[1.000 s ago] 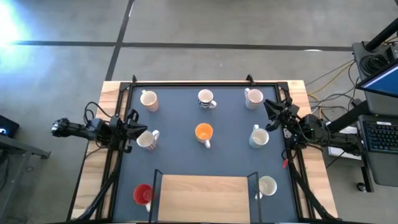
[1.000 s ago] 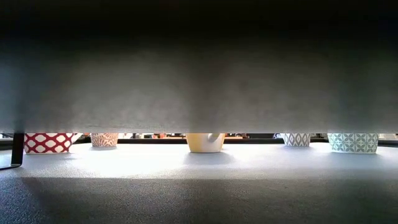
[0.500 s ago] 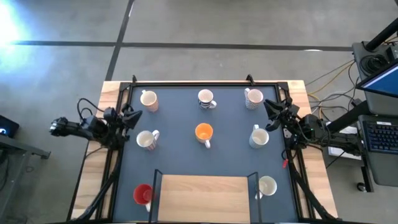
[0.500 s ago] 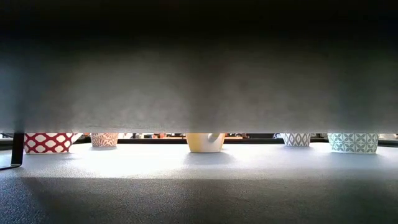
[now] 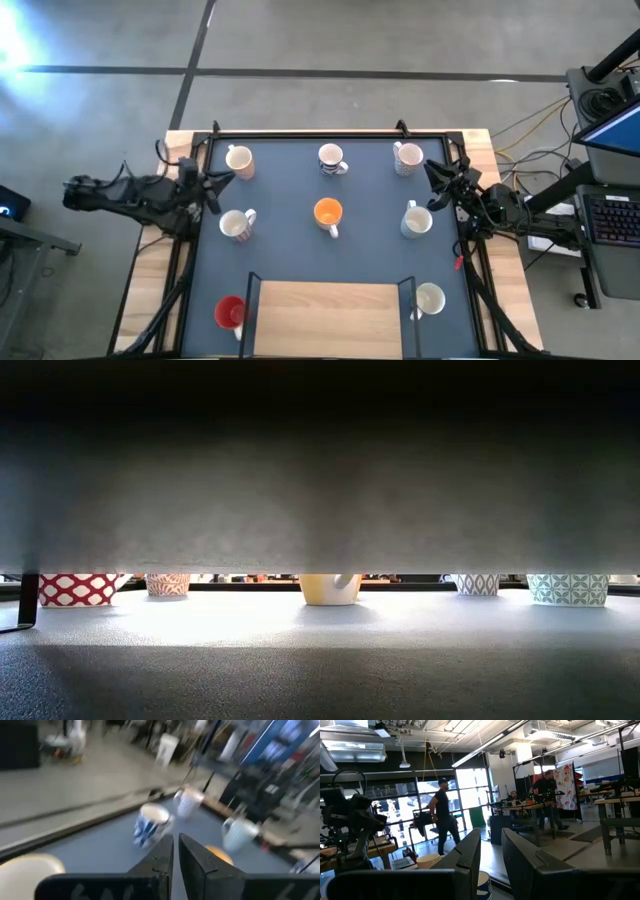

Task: Place coffee mugs
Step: Put the light red patterned mug on the shelf

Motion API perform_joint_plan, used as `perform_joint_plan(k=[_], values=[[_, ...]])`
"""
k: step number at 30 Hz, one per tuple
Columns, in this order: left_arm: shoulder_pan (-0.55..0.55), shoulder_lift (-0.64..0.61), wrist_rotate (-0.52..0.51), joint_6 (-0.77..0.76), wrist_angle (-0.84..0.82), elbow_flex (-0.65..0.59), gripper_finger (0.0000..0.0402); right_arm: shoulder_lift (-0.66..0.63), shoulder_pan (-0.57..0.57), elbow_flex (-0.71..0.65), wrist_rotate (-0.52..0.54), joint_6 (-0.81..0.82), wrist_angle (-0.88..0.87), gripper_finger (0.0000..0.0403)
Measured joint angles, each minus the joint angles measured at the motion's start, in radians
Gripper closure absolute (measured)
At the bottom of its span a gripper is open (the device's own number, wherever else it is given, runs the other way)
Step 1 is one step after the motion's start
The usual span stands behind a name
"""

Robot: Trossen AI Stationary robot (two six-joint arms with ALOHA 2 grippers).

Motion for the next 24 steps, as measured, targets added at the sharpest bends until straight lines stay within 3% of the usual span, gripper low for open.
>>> perform_joint_plan(k=[5, 10, 17, 24], values=[[0.012, 0.144, 0.0, -0.226, -0.375, 0.185, 0.039, 0.0, 0.0, 0.0, 0.0, 0.0, 0.0, 0.0335], [0.035, 0.265, 0.002, -0.328, -0.646, 0.303, 0.039, 0.0, 0.0, 0.0, 0.0, 0.0, 0.0, 0.0335], [0.106, 0.354, 0.143, -0.252, -0.676, 0.343, 0.039, 0.0, 0.0, 0.0, 0.0, 0.0, 0.0, 0.0335], [0.253, 0.443, 0.265, -0.131, -0.671, 0.342, 0.039, 0.0, 0.0, 0.0, 0.0, 0.0, 0.0, 0.0335]])
